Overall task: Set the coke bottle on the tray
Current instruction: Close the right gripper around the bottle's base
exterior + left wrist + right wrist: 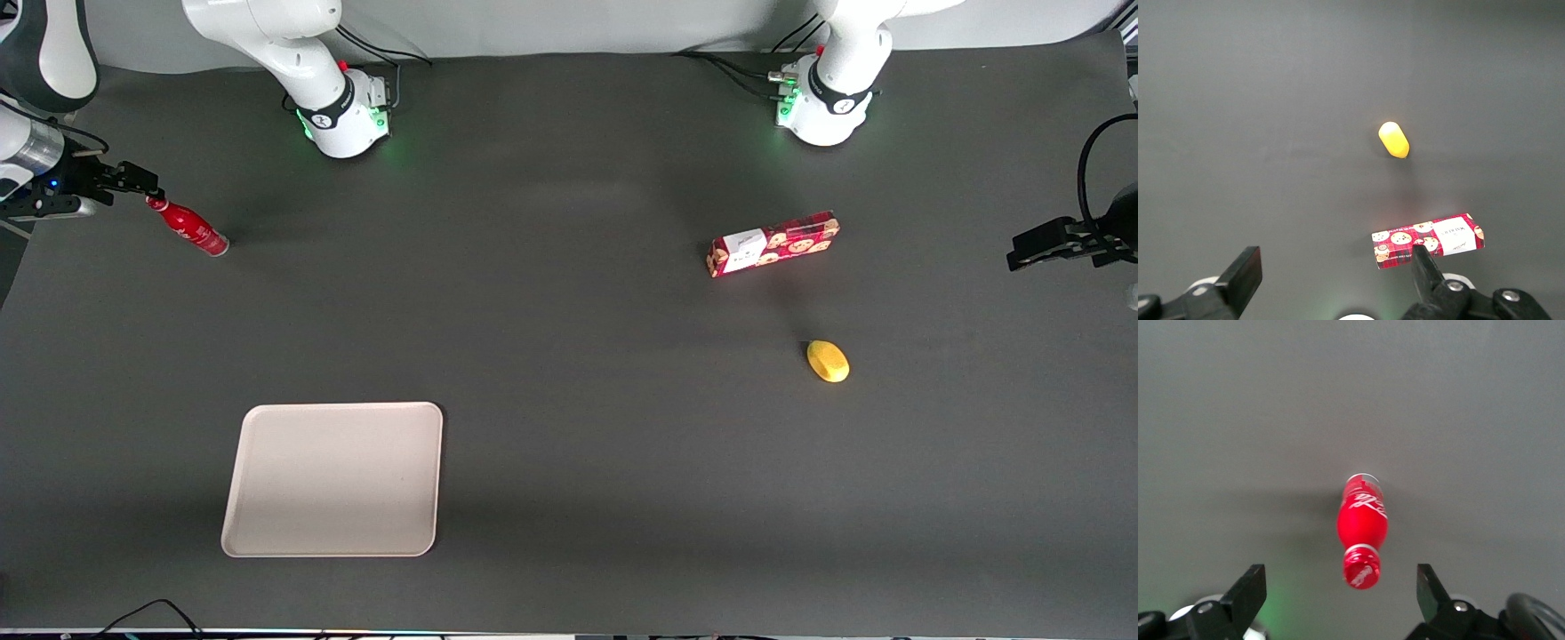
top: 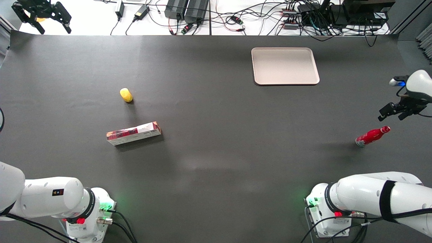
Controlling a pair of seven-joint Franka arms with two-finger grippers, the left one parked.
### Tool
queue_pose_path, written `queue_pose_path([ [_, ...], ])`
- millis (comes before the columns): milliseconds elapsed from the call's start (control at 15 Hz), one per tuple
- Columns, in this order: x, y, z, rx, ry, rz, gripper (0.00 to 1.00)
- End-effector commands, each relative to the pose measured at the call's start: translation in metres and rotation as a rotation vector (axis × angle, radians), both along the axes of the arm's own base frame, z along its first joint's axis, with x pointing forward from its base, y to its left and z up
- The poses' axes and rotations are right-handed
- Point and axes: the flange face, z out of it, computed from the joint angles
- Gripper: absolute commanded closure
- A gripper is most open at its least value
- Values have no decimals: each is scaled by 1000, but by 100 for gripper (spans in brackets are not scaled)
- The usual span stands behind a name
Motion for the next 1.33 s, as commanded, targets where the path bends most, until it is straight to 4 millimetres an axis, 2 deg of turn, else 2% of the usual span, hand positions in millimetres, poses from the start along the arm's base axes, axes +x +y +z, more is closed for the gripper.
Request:
queue_pose_path([
  [0, -24, -8, -23, 3, -44, 18, 0],
  [200, -25, -10, -30, 3, -49, 7, 1],
  [533, -34, -12, -43, 12, -59, -4, 25],
  [667, -35, -13, -43, 12, -59, 4, 39],
  [867, -38, -16, -44, 20, -59, 8, 70],
  [1000, -36, -16, -43, 18, -60, 12, 85],
  [1133, -30, -15, -37, 9, -65, 15, 89],
  [1267, -13, -10, -15, -22, -60, 43, 90],
])
